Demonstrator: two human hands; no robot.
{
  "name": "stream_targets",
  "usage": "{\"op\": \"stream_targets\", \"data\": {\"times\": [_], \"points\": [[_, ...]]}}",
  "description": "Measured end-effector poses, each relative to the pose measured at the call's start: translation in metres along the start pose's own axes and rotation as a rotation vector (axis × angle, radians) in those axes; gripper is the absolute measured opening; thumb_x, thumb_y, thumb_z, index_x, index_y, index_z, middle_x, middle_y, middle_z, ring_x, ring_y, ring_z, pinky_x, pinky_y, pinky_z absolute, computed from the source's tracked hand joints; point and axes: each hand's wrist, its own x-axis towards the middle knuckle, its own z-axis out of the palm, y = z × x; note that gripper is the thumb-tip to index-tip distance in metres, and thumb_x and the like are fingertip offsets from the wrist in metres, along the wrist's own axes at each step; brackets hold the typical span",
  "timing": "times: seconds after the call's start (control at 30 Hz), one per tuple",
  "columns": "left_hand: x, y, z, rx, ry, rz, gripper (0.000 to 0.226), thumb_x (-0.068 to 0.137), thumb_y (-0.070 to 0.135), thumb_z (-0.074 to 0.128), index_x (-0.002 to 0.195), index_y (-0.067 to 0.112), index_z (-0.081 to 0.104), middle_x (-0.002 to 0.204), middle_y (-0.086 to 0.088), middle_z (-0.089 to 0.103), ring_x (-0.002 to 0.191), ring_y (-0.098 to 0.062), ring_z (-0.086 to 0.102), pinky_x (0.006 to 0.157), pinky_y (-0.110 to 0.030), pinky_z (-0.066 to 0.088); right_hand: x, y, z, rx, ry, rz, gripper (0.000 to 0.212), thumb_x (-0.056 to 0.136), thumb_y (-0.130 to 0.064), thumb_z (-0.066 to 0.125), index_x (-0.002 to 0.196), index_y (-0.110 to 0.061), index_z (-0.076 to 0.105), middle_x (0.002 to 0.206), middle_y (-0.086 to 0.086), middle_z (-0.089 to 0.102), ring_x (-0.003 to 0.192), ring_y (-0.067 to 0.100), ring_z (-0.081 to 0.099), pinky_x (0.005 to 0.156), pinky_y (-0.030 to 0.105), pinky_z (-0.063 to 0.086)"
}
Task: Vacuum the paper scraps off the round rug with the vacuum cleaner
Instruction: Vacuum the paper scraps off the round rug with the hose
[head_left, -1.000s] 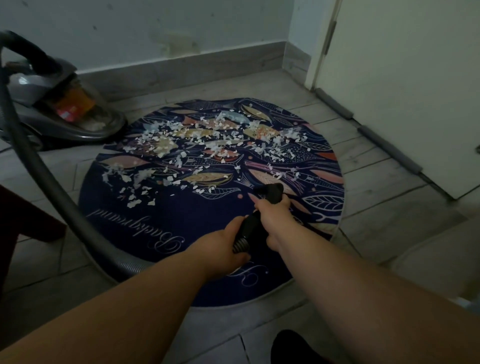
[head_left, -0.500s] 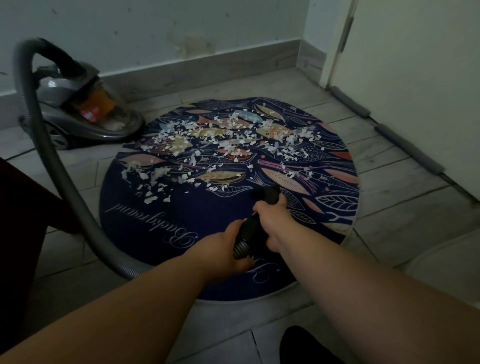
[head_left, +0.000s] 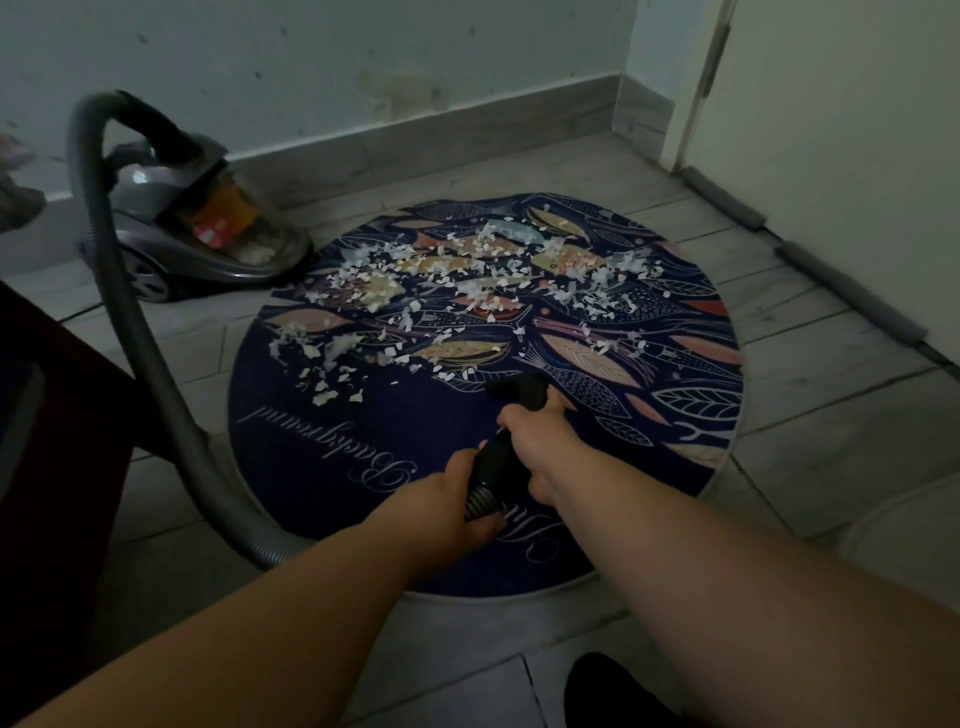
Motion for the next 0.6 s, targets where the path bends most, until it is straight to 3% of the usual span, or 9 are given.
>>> {"op": "stream_targets", "data": {"times": [0.43,0.6], "points": [[0.021,-0.002,-0.001,-0.050,0.004,-0.021,0.070,0.091,0.045,0.055,0.144,0.026,0.014,0.119,-0.009,0.056,0.099,-0.022,0.058,0.075,-0.028,0.041,0.021,-0.012,0.000,-0.039,0.008,-0.052,0.091,0.086,-0.019,0.059,0.152,-0.050,0.005,0.120,0.014,0.055,0.102,0.039,0.065,0.089,0.056,0.055],[0.023,-0.015,-0.004,-0.060,0.006,-0.041,0.074,0.091,0.048,0.054,0.146,0.029,0.009,0.122,-0.008,0.056,0.102,-0.023,0.057,0.081,-0.031,0.045,0.025,-0.015,0.015,-0.048,-0.032,-0.024,0.098,0.081,-0.021,0.059,0.150,-0.055,-0.002,0.126,0.016,0.057,0.105,0.038,0.064,0.091,0.056,0.055]]}}
